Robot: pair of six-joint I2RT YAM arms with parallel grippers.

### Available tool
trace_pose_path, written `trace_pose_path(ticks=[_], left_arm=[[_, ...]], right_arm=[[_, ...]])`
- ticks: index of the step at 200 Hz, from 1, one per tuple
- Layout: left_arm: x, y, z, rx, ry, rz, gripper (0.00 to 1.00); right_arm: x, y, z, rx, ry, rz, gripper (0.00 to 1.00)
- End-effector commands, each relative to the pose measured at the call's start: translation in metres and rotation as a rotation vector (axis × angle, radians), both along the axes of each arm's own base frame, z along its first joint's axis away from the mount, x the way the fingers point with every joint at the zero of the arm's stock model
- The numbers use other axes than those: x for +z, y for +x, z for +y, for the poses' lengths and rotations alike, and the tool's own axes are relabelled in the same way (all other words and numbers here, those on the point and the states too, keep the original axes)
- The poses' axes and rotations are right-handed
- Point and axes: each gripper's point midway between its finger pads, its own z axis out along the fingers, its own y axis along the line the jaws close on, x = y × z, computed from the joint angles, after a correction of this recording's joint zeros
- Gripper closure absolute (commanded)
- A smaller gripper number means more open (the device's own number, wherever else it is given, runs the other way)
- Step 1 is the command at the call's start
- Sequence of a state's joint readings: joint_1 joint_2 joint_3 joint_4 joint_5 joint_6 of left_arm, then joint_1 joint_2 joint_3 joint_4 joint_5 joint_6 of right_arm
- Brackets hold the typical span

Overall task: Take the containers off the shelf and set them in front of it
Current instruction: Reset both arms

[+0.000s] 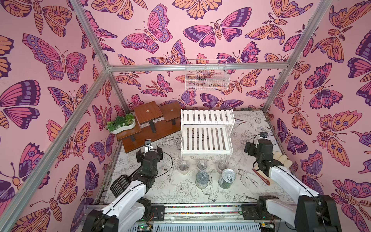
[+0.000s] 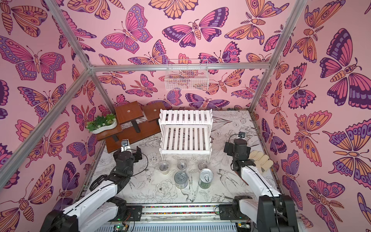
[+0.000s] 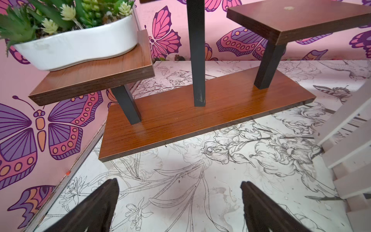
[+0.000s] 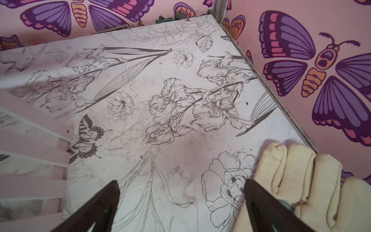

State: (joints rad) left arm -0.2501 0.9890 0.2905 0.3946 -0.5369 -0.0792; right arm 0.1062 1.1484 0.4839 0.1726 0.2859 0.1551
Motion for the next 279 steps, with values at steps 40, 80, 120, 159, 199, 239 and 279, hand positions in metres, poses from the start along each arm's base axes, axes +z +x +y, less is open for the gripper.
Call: trace_pose_path(ticks=[40,80,120,159,199,239,279], left_arm=[[-0.011,0.021,0.014,-0.009,-0.017,-0.078,0.01],[-0.013,0.03,0.032,-0.005,-0.116,-0.088,0.01],[-0.023,0.033,0.04,-0.023,-0.158,-0.113,0.01],[-0.035,0.041,0.035,-0.062,-0.161,-0.114,0.01],[-0.047,0.052,0.027,-0.115,-0.158,-0.102,0.0],[-0.051,0.058,0.033,-0.08,-0.17,-0.056,0.0],[-0.052,0.062,0.034,-0.075,-0.173,-0.036,0.0]], right_arm=[[0.003,0.027,-0.015,-0.051,-0.111,-0.125,0.01],[0.004,0.023,-0.021,-0.067,-0.154,-0.18,0.0],[-0.002,0.025,-0.024,-0.075,-0.18,-0.296,0.01],[-0.006,0.028,-0.025,-0.076,-0.173,-0.256,0.01],[-0.008,0.03,-0.025,-0.074,-0.168,-0.229,0.01],[-0.007,0.029,-0.025,-0.075,-0.168,-0.235,0.01],[-0.01,0.034,-0.024,-0.062,-0.163,-0.207,0.0]])
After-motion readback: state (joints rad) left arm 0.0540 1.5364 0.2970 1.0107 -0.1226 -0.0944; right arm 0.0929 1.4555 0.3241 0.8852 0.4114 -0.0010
